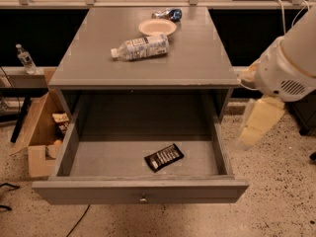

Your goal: Pick rxbar chocolate from top drawer and place on counter

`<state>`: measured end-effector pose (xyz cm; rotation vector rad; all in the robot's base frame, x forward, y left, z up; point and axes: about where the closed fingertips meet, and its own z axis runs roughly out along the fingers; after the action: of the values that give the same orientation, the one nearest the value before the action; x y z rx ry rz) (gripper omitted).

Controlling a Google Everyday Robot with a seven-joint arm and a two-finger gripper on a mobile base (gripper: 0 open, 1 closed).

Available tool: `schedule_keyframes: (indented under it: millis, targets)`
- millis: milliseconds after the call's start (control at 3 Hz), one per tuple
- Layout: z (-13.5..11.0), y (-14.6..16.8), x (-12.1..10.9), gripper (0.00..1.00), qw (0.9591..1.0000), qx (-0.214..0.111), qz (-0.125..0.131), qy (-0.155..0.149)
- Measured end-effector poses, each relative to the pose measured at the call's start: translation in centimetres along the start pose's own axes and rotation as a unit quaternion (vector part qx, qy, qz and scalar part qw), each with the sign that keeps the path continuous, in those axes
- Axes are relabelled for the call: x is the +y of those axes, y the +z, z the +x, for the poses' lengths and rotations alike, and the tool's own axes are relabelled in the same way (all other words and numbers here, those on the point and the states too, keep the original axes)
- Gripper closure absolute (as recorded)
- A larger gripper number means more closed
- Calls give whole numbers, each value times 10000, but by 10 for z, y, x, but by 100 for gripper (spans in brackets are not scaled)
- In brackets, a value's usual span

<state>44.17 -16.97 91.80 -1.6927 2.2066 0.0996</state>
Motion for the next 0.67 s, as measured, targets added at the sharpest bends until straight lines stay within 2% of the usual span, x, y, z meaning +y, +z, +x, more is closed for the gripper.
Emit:
schedule_keyframes:
  millis: [333, 667]
  targets:
    - [-32, 53, 23, 0, 9979, -493, -395, 131]
    - [-32, 52, 23, 0, 9980, -487, -391, 128]
